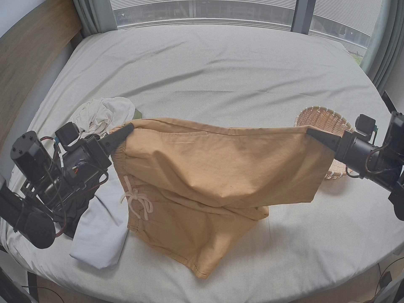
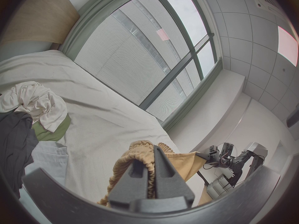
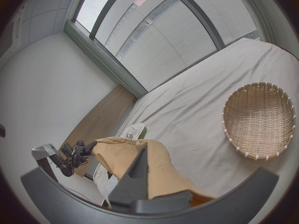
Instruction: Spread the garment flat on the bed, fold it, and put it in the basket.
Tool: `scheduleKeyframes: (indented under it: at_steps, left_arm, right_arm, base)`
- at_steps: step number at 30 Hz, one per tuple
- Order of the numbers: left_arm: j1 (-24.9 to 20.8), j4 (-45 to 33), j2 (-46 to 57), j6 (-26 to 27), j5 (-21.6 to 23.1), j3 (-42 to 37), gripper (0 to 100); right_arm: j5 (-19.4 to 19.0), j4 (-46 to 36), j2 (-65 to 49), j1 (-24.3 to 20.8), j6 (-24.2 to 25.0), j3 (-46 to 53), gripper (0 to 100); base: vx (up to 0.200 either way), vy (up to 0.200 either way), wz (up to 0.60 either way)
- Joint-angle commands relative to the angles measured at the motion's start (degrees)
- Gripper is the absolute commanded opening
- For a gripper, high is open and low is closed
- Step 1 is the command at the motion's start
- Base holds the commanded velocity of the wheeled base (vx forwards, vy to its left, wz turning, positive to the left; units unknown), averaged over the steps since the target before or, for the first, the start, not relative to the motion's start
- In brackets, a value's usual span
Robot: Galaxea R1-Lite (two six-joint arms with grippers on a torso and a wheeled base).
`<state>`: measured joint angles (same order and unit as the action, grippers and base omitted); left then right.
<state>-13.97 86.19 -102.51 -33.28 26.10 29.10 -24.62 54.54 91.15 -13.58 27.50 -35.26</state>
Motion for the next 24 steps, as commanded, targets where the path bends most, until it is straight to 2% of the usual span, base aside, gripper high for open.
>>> scheduleKeyframes:
  at_steps: [1,11,19,24]
  left_arm:
    - [1.3,0.7,-5.7,0.0,-0.9,3.2,0]
    - [4.6,2.1,-10.4,0.1,-0.9,6.7,0]
    - [4.7,1.6,-13.6,0.1,-0.9,10.9,0]
    - [4.7,1.4,-15.4,0.1,-0.9,12.4,0]
  right_arm:
    - [0.1,1.3,8.4,2.0,0.0,-3.4,0]
    - [0.4,1.3,15.5,2.5,0.0,-11.8,0]
    - [0.4,1.5,19.7,2.4,0.0,-16.2,0]
    - [0.6,5.5,23.4,2.5,0.0,-18.0,0]
  base:
    - [0.0,0.0,0.0]
    - [0.0,0.0,0.0]
    - [0.0,0.0,0.0]
    - [0.0,0.0,0.0]
